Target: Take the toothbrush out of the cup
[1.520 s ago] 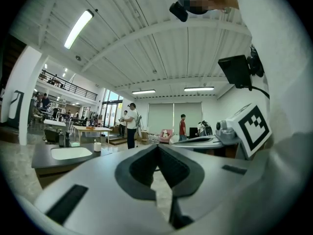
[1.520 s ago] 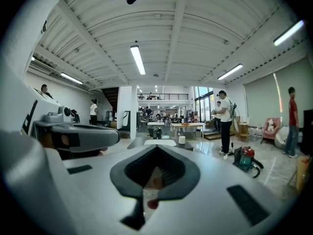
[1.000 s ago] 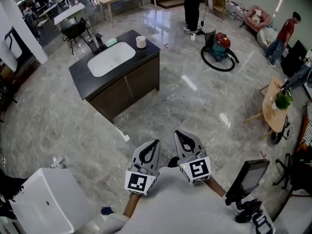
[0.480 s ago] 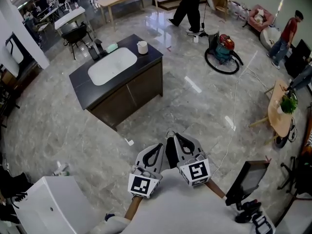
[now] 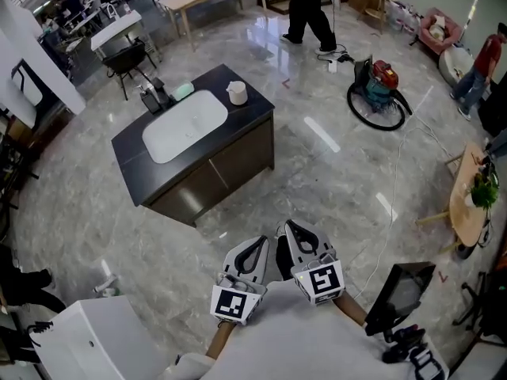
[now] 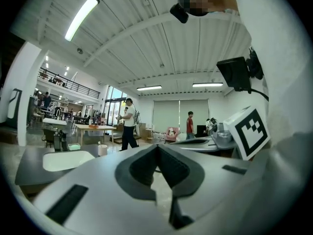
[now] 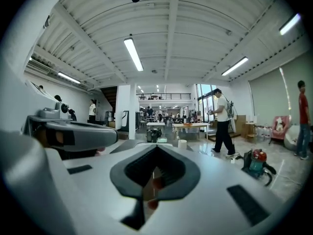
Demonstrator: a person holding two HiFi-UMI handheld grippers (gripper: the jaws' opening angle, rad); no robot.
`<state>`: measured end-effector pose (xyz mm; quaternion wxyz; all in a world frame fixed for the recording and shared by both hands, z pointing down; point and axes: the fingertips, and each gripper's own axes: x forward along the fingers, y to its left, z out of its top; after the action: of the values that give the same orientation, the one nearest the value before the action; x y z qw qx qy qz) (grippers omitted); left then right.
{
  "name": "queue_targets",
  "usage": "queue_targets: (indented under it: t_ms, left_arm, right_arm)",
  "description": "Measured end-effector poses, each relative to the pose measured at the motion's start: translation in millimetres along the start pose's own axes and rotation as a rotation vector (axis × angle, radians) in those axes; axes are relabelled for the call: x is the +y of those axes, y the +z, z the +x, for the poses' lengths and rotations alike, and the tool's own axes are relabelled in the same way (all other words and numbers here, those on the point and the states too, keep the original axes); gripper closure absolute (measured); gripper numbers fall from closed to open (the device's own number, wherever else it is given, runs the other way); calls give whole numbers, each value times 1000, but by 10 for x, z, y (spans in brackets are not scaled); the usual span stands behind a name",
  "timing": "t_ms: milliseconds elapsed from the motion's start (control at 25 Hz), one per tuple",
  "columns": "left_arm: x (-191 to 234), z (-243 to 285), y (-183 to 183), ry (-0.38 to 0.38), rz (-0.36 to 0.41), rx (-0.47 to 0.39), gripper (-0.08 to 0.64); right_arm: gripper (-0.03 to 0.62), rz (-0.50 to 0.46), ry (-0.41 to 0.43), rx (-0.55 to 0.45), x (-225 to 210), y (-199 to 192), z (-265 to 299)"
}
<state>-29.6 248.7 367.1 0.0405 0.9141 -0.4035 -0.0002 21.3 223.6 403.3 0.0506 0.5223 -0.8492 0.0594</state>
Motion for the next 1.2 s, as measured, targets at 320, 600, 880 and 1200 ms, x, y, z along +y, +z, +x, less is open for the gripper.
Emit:
queue_targets:
  t_ms: [320,600,880,1200]
  left_arm:
    - [493,789,106,45,-8,34,557]
    - [884,1522,144,60,-26,34,557]
    - [1323,2076,183,96,-27,38,557]
    - [1608,2486,226,131,-6,47,557]
  right_arm:
    - [588,-42,43,-17,-550,291,710]
    - [588,-46,73,6,-1014,405,1320]
    - [588,-65,111,-17,-1354,558,1914]
    - [588,-126,143,-80,-1657,715,2291]
